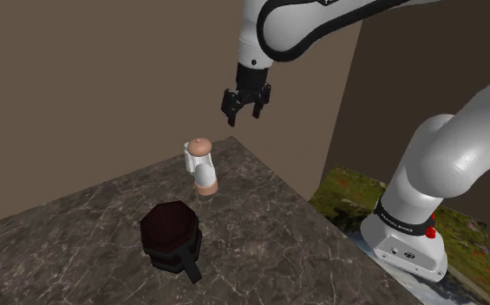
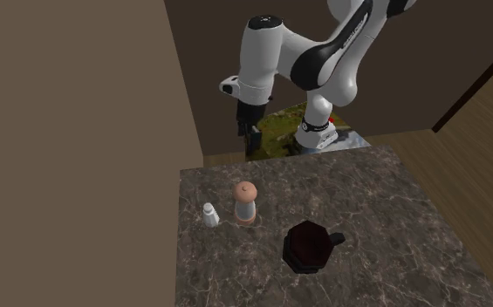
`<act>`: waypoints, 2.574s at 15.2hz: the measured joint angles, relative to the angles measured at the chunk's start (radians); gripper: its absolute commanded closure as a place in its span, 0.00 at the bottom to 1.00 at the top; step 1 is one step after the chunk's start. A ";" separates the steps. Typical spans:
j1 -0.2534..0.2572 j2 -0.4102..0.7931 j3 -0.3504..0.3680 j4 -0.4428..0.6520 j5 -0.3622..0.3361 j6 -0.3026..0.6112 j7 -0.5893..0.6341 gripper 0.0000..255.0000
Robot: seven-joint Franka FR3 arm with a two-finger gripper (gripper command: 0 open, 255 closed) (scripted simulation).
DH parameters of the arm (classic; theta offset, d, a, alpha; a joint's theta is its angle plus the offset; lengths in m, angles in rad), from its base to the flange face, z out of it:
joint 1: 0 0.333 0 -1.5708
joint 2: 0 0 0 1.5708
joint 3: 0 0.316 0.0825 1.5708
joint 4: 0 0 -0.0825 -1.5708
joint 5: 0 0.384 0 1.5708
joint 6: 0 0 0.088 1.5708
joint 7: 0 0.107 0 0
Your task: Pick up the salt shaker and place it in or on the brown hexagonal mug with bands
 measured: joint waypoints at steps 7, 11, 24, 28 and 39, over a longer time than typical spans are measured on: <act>-0.031 0.263 0.090 0.107 -0.099 0.197 0.149 0.00; -0.035 0.427 0.122 0.196 -0.212 0.279 0.271 0.00; 0.017 0.700 0.089 0.341 -0.425 0.402 0.456 0.00; 0.018 0.705 0.087 0.342 -0.428 0.406 0.458 0.00; 0.017 0.704 0.087 0.342 -0.428 0.406 0.458 1.00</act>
